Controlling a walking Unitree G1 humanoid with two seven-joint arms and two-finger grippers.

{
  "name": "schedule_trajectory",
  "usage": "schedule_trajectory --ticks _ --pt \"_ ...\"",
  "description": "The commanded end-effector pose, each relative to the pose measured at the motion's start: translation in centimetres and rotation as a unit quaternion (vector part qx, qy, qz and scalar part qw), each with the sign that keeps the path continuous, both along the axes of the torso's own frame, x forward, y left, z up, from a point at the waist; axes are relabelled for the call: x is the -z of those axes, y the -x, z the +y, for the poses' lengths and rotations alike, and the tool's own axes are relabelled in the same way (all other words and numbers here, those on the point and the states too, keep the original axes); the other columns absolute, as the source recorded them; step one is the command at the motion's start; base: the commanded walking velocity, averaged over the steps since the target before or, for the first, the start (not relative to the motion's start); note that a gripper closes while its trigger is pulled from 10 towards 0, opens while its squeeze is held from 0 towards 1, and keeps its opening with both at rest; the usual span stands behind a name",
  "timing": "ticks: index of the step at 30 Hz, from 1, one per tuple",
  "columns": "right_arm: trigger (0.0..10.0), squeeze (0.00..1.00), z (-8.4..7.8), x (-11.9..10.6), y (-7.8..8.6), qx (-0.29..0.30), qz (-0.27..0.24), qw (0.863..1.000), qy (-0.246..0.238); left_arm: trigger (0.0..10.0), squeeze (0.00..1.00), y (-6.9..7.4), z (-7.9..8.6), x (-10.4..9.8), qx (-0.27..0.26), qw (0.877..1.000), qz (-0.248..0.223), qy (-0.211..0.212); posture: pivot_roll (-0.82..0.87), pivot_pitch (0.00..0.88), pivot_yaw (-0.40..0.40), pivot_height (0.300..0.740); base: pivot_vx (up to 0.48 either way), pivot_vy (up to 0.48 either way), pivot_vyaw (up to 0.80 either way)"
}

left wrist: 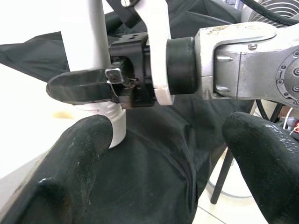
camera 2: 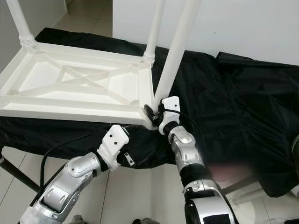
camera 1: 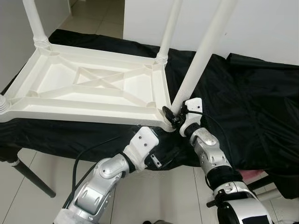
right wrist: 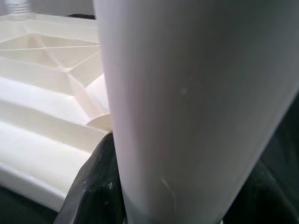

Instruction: Building children table

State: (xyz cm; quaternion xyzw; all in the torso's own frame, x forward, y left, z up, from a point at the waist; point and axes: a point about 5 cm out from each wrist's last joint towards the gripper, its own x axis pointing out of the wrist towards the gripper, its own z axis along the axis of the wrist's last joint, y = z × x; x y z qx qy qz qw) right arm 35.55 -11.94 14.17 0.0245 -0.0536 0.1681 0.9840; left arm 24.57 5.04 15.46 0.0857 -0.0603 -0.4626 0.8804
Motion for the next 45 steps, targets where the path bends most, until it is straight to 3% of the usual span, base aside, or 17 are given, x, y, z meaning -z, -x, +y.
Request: schedule_trajectory --ticks 1,6,11,17,18,19,20,22,23,24,25,32,33,34,35,43,45 --pt "10.0 0.0 -0.9 0.3 0.2 0.053 0.012 0.998 -0.015 10.0 0.0 0.0 -0.4 0.2 0.008 1.0 0.003 -0.003 0.08 0.103 -0.137 0.74 0.0 0.0 0.0" --pt "10.0 0.0 0.2 0.3 0.9 0.158 0.019 0.986 -0.047 10.0 0.0 0.1 -0.5 0.2 0.01 1.0 0.005 -0.003 0.07 0.106 -0.139 0.74 0.0 0.0 0.0" --pt "10.0 0.0 0.8 0.3 1.2 0.2 0.032 0.977 -0.064 10.0 0.0 0.1 -0.5 0.3 0.011 1.0 0.006 -0.002 0.07 0.107 -0.134 0.74 0.0 0.0 0.0" --pt "10.0 0.0 0.7 -0.8 0.8 0.183 0.004 0.982 -0.047 10.0 0.0 0.1 -0.7 0.4 0.015 1.0 0.007 -0.002 0.07 0.099 -0.14 0.74 0.0 0.0 0.0" --pt "10.0 0.21 0.3 -0.9 0.7 0.186 0.002 0.982 -0.039 10.0 0.0 0.0 -0.6 0.4 0.014 1.0 0.006 -0.005 0.07 0.096 -0.143 0.74 0.0 0.0 0.0" --pt "10.0 0.21 0.3 -0.9 0.7 0.186 0.002 0.982 -0.039 10.0 0.0 0.0 -0.6 0.4 0.014 1.0 0.006 -0.005 0.07 0.096 -0.143 0.74 0.0 0.0 0.0" --pt "10.0 0.36 -0.1 -0.9 0.6 0.193 0.002 0.981 -0.032 10.0 0.0 0.0 -0.6 0.5 0.012 1.0 0.004 -0.009 0.07 0.096 -0.143 0.74 0.0 0.0 0.0" --pt "10.0 0.36 -0.4 -0.9 0.6 0.198 0.001 0.98 -0.027 10.0 0.0 -0.1 -0.5 0.5 0.011 1.0 0.002 -0.011 0.07 0.096 -0.143 0.74 0.0 0.0 0.0" --pt "10.0 0.76 -0.4 -0.9 0.6 0.198 0.001 0.98 -0.028 10.0 0.0 -0.1 -0.6 0.5 0.011 1.0 0.002 -0.011 0.08 0.092 -0.146 0.74 0.0 0.0 0.0" --pt "10.0 0.76 -0.4 -0.9 0.6 0.198 0.001 0.98 -0.028 10.0 0.0 -0.1 -0.6 0.5 0.011 1.0 0.002 -0.011 0.08 0.092 -0.146 0.74 0.0 0.0 0.0" --pt "10.0 1.0 -0.4 -1.2 0.7 0.191 -0.007 0.981 -0.032 10.0 0.0 0.0 -0.6 0.5 0.011 1.0 0.003 -0.01 0.08 0.088 -0.151 0.74 0.0 0.0 0.0" --pt "10.0 1.0 -0.8 -1.0 1.4 0.164 -0.027 0.986 -0.025 10.0 0.0 -0.8 0.2 0.7 -0.012 1.0 -0.005 -0.018 0.08 0.081 -0.157 0.74 0.0 0.0 0.0" --pt "10.0 0.15 -1.0 -0.8 1.7 0.156 -0.032 0.987 -0.026 10.0 0.0 -1.2 0.6 0.6 -0.022 1.0 -0.008 -0.02 0.08 0.08 -0.161 0.74 0.0 0.0 0.0" --pt "10.0 0.15 -1.0 -0.8 1.7 0.156 -0.032 0.987 -0.026 10.0 0.0 -1.2 0.6 0.6 -0.022 1.0 -0.008 -0.02 0.08 0.08 -0.161 0.74 0.0 0.0 0.0" --pt "10.0 0.0 -1.2 -0.6 2.0 0.155 -0.033 0.987 -0.031 10.0 0.0 -1.4 0.9 0.5 -0.027 0.999 -0.01 -0.021 0.08 0.078 -0.16 0.74 0.0 0.0 0.0" --pt "10.0 0.0 -1.9 0.9 4.7 0.136 -0.052 0.989 -0.023 10.0 0.0 -3.2 3.2 0.2 -0.076 0.996 -0.029 -0.032 0.07 0.074 -0.151 0.74 0.0 0.0 0.0" --pt "10.0 0.0 -1.9 0.9 4.7 0.136 -0.052 0.989 -0.023 10.0 0.0 -3.2 3.2 0.2 -0.076 0.996 -0.029 -0.032 0.07 0.074 -0.151 0.74 0.0 0.0 0.0"
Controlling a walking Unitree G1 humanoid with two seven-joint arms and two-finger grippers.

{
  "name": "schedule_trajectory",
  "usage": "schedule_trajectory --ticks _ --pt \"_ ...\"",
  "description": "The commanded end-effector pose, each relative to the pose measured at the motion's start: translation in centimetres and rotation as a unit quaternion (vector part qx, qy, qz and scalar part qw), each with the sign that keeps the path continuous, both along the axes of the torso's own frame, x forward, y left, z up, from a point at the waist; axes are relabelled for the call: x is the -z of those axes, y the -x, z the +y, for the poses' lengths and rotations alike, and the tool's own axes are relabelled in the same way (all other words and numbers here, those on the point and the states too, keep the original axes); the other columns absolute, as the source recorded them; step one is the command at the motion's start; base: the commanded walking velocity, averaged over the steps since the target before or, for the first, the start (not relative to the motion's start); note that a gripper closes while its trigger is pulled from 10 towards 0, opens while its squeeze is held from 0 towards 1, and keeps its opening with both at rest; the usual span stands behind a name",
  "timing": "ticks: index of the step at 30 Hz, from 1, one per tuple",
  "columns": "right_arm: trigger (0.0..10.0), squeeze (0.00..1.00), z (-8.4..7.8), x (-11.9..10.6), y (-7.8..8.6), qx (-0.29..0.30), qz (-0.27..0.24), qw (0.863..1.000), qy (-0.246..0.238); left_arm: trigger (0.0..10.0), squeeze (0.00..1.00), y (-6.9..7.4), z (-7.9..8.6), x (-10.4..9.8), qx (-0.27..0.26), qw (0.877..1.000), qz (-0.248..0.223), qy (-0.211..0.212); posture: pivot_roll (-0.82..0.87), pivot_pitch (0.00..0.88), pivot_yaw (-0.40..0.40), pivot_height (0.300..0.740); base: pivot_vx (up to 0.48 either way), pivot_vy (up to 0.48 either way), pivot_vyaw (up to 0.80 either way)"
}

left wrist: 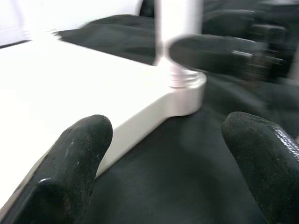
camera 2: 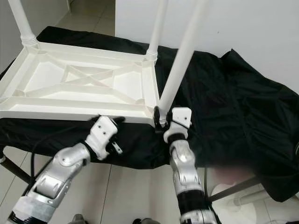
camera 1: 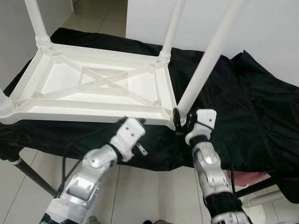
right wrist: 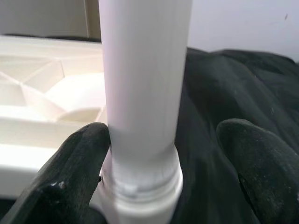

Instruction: Building children table

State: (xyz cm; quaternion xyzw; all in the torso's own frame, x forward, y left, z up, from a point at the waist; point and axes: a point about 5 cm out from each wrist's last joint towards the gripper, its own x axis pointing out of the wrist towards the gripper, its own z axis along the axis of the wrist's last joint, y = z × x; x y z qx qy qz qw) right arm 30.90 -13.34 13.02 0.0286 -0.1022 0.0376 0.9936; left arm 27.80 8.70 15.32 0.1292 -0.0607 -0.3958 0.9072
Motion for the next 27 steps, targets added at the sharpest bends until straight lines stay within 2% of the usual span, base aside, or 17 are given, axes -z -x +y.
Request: schedule_trajectory --ticks 1,3,5,9,13,16,18,21,27 --pt "10.0 0.0 -0.5 -0.1 0.4 0.002 -0.008 1.0 -0.003 10.0 0.0 -0.1 -0.2 0.0 -0.006 1.0 -0.007 -0.001 0.07 0.073 -0.149 0.74 0.0 0.0 0.0" --pt "10.0 0.0 -0.4 0.2 0.8 -0.003 -0.008 1.0 0.001 10.0 0.0 -0.4 0.1 -0.1 -0.012 1.0 -0.012 -0.003 0.07 0.072 -0.145 0.74 0.0 0.0 0.0" --pt "10.0 0.0 -0.2 1.0 2.1 -0.023 -0.004 1.0 0.007 10.0 0.0 -1.4 1.4 -0.3 -0.044 0.999 -0.025 -0.012 0.06 0.071 -0.136 0.74 0.0 0.0 0.0" --pt "10.0 0.0 0.0 1.4 2.9 -0.041 -0.004 0.999 0.015 10.0 0.0 -1.9 2.4 -0.5 -0.062 0.997 -0.033 -0.019 0.06 0.072 -0.131 0.74 0.0 0.0 0.0" --pt "10.0 0.0 0.8 1.6 3.6 -0.082 -0.008 0.997 0.013 10.0 0.0 -3.2 4.8 -1.1 -0.105 0.993 -0.047 -0.032 0.06 0.072 -0.127 0.74 0.0 0.0 0.0" --pt "10.0 0.0 0.9 1.6 3.7 -0.086 -0.009 0.996 0.014 10.0 0.0 -3.3 5.1 -1.2 -0.109 0.992 -0.049 -0.033 0.06 0.072 -0.127 0.74 0.0 0.0 0.0" --pt "10.0 0.0 1.9 1.6 3.7 -0.121 -0.009 0.993 0.012 10.0 0.0 -3.9 5.9 -1.5 -0.125 0.99 -0.057 -0.041 0.07 0.074 -0.126 0.74 0.0 0.0 0.0" --pt "10.0 0.0 2.4 1.5 3.6 -0.134 -0.008 0.991 0.009 10.0 0.0 -4.1 6.3 -1.7 -0.134 0.988 -0.062 -0.044 0.07 0.077 -0.126 0.74 0.0 0.0 0.0" --pt "10.0 0.0 3.7 1.2 2.7 -0.161 -0.01 0.987 0.007 10.0 0.0 -4.5 7.1 -2.0 -0.142 0.985 -0.075 -0.058 0.08 0.087 -0.13 0.74 0.0 0.0 0.0"
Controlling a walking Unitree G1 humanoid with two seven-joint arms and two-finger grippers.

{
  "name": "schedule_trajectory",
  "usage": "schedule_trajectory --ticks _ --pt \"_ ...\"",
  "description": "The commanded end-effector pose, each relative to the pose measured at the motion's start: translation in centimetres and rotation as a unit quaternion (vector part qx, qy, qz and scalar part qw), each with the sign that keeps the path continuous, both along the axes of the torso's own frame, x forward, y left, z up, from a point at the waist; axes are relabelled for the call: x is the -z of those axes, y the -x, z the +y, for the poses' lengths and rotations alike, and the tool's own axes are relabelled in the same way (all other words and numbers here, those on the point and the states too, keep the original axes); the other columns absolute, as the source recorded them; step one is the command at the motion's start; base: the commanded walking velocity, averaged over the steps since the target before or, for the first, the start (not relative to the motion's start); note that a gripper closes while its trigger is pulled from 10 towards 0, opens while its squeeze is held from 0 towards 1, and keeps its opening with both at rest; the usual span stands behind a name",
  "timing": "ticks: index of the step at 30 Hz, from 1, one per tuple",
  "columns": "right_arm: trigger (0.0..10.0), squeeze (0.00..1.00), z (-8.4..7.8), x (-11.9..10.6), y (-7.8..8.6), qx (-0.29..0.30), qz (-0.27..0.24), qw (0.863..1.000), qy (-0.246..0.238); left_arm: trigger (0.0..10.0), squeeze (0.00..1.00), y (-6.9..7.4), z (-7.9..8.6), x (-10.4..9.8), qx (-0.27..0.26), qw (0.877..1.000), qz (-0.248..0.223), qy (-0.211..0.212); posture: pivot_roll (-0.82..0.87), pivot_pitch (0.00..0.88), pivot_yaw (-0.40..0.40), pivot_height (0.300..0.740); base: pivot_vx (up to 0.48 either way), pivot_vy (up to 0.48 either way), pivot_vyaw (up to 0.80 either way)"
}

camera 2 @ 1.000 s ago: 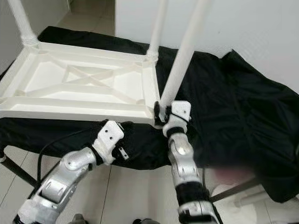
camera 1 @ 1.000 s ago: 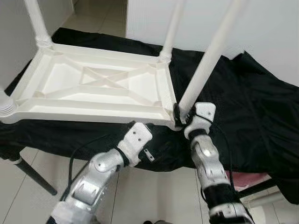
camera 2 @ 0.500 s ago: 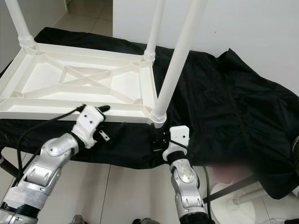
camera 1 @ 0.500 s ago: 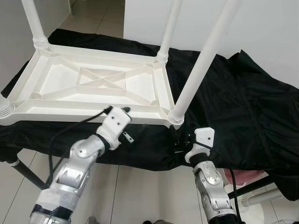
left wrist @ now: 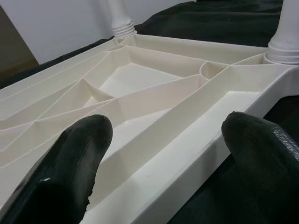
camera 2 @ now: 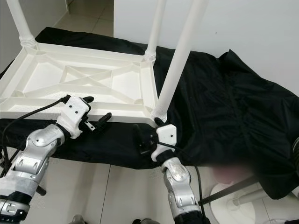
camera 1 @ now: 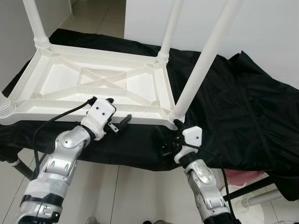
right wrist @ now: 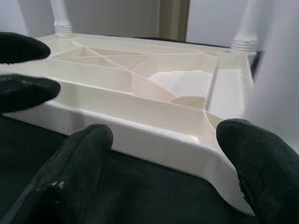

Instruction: Building children table

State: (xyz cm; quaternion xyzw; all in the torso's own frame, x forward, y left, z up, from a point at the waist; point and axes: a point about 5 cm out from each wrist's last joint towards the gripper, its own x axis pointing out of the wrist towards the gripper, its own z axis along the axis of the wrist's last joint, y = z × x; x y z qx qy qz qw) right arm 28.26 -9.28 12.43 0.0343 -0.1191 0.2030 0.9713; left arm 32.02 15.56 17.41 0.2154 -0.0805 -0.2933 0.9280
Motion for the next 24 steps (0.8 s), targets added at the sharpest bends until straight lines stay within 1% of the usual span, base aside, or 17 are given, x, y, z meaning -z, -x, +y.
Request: schedule_trajectory --ticks 1,2,5,6,8,9,12,17,19,21,23,24 --pt "10.0 0.0 -0.2 0.5 -0.3 0.001 0.015 1.0 -0.002 10.0 0.0 -0.4 0.3 0.0 -0.037 0.999 -0.016 0.002 0.09 0.089 -0.13 0.74 0.0 0.0 0.0" --pt "10.0 0.0 -0.2 0.5 -0.3 0.001 0.015 1.0 -0.002 10.0 0.0 -0.4 0.3 0.0 -0.037 0.999 -0.016 0.002 0.09 0.089 -0.13 0.74 0.0 0.0 0.0" --pt "10.0 0.0 0.8 0.3 -1.9 -0.016 0.021 1.0 -0.002 10.0 0.0 -0.4 0.3 0.3 -0.02 1.0 -0.008 -0.011 0.09 0.104 -0.129 0.74 0.0 0.0 0.0" --pt "10.0 0.0 0.8 0.3 -1.9 -0.016 0.021 1.0 -0.002 10.0 0.0 -0.4 0.3 0.3 -0.02 1.0 -0.008 -0.011 0.09 0.104 -0.129 0.74 0.0 0.0 0.0" --pt "10.0 0.0 1.0 0.2 -2.6 -0.017 0.024 1.0 0.0 10.0 0.0 -0.2 0.2 0.7 -0.016 1.0 -0.005 -0.023 0.09 0.107 -0.126 0.74 0.0 0.0 0.0" --pt "10.0 0.0 1.0 0.1 -2.9 -0.014 0.026 1.0 -0.001 10.0 0.0 -0.2 0.3 0.8 -0.013 1.0 0.002 -0.02 0.09 0.11 -0.125 0.74 0.0 0.0 0.0" --pt "10.0 0.0 0.8 0.0 -3.3 -0.01 0.03 0.999 -0.003 10.0 0.0 -0.1 0.4 0.9 -0.005 1.0 0.009 -0.009 0.09 0.112 -0.125 0.74 0.0 0.0 0.0" --pt "10.0 0.0 0.6 0.0 -3.6 -0.008 0.03 1.0 -0.001 10.0 0.0 0.0 0.4 0.9 0.0 1.0 0.011 -0.009 0.1 0.114 -0.125 0.74 0.0 0.0 0.0" --pt "10.0 0.0 -1.3 0.0 -4.4 0.037 0.036 0.999 0.001 10.0 0.0 0.1 0.6 1.2 0.004 1.0 0.017 -0.024 0.1 0.116 -0.126 0.74 0.0 0.0 0.0" --pt "10.0 0.0 -1.3 0.0 -4.4 0.037 0.036 0.999 0.001 10.0 0.0 0.1 0.6 1.2 0.004 1.0 0.017 -0.024 0.1 0.116 -0.126 0.74 0.0 0.0 0.0" --pt "10.0 0.0 -3.6 0.2 -5.1 0.092 0.042 0.995 0.006 10.0 0.0 0.1 0.9 1.7 0.002 0.999 0.024 -0.043 0.1 0.115 -0.123 0.74 0.0 0.0 0.0" --pt "10.0 0.0 -3.6 0.2 -5.1 0.092 0.042 0.995 0.006 10.0 0.0 0.1 0.9 1.7 0.002 0.999 0.024 -0.043 0.1 0.115 -0.123 0.74 0.0 0.0 0.0"
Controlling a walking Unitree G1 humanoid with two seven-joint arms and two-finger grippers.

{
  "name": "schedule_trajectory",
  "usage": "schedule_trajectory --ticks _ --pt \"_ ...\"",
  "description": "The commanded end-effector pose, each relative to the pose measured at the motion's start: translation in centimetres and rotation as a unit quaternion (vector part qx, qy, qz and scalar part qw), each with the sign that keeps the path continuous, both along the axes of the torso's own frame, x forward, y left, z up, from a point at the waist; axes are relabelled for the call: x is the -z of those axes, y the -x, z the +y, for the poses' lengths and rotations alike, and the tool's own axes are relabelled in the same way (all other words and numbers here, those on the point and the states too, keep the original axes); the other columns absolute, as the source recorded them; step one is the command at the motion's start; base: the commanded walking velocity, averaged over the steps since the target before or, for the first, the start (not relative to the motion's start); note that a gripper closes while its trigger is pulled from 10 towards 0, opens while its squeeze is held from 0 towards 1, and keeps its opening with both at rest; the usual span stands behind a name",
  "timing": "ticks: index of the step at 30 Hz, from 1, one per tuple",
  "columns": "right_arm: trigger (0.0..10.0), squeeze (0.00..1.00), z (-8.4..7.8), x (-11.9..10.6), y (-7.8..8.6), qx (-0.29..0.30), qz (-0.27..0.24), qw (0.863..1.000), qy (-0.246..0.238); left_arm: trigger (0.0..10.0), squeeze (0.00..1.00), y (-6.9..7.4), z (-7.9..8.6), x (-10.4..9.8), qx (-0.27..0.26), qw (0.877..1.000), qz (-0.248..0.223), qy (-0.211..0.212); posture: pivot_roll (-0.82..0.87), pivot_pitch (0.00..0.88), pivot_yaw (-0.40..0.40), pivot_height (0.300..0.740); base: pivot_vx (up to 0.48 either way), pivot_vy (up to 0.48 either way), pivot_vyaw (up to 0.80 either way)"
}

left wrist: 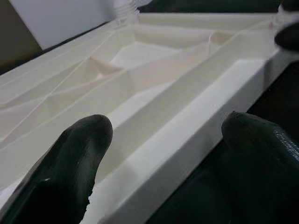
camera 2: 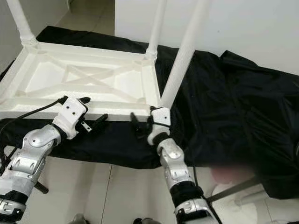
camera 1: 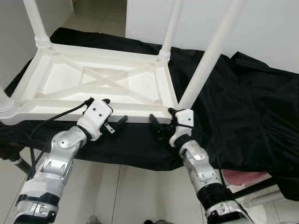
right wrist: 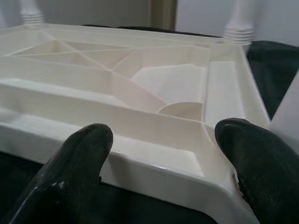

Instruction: Building children table

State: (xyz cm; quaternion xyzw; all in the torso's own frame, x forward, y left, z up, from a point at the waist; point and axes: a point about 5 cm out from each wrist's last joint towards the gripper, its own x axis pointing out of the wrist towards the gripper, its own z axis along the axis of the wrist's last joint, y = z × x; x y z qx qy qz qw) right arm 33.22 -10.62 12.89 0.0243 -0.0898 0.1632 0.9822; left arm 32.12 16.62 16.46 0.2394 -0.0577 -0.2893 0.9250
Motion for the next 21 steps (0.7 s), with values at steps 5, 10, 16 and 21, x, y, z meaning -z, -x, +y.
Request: schedule_trajectory --ticks 5,10,16,21 --pt "10.0 0.0 -4.6 0.7 -0.6 0.108 0.014 0.994 -0.002 10.0 0.0 0.2 -0.3 1.0 0.02 0.999 0.018 -0.024 0.1 0.115 -0.123 0.74 0.0 0.0 0.0" --pt "10.0 0.0 -7.1 1.0 -0.9 0.172 0.029 0.985 -0.001 10.0 0.0 0.1 -0.7 1.8 0.027 0.997 0.025 -0.064 0.08 0.105 -0.115 0.74 0.0 0.0 0.0" --pt "10.0 0.0 -6.8 0.7 -0.9 0.162 0.018 0.987 -0.007 10.0 0.0 -0.6 -0.9 2.4 0.022 0.994 0.044 -0.093 0.08 0.1 -0.111 0.74 0.0 0.0 0.0" --pt "10.0 0.0 -5.8 0.3 -1.1 0.15 0.005 0.989 -0.004 10.0 0.0 -1.4 -0.5 2.7 0.01 0.991 0.099 -0.092 0.08 0.095 -0.106 0.74 0.0 0.0 0.0"
